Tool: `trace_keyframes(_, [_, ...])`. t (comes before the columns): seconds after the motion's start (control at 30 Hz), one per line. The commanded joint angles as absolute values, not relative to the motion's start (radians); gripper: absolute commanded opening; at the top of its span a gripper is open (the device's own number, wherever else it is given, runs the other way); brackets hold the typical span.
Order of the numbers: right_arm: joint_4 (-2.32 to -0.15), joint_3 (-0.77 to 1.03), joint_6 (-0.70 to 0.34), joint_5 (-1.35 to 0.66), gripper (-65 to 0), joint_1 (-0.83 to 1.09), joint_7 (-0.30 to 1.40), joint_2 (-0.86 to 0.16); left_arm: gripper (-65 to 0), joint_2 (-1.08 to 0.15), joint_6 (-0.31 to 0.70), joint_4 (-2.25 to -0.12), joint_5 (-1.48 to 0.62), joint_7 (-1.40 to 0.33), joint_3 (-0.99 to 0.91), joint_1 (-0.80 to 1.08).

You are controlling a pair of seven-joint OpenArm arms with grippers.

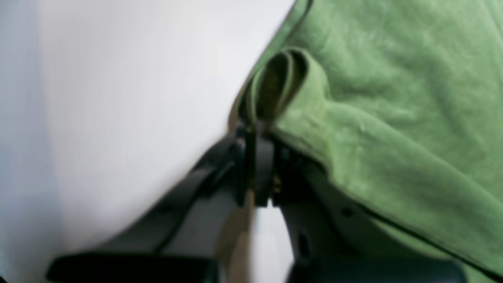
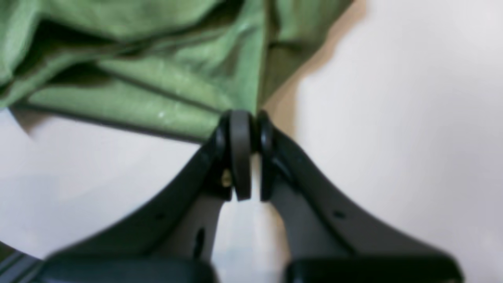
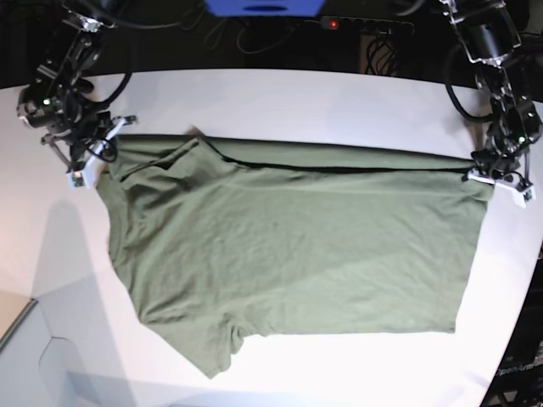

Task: Layout the t-shirt on the table in an organized manner, then fold the t-shirt properly
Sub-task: 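Lift the folded edge with both grippers and pull it back flat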

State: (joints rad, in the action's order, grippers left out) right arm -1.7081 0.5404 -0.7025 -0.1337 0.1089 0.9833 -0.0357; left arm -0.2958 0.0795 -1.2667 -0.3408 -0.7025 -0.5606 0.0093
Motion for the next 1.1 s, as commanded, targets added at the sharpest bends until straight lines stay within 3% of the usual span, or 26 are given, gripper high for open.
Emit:
trace_keyframes(0.0, [-1.756, 0.539, -0.698, -0.139, -65.0, 0.088, 0.967, -0.047, -64.9, -0.315, 0.074, -1.300, -0.340, -0.677, -0.565, 0.010])
trace_keyframes(0.57, [-1.784, 0.435, -0.698, -0.134, -65.0, -0.199, 1.145, -0.127, -64.9, -0.312, 0.074, -1.498, -0.341, -0.938, -0.564, -0.147])
trace_keyframes(1.07, [-1.788, 0.443, -0.698, -0.134, -65.0, -0.030, 1.141, -0.128, -64.9, -0.314, 0.076, -1.503, -0.340, -0.947, -0.567, -0.041])
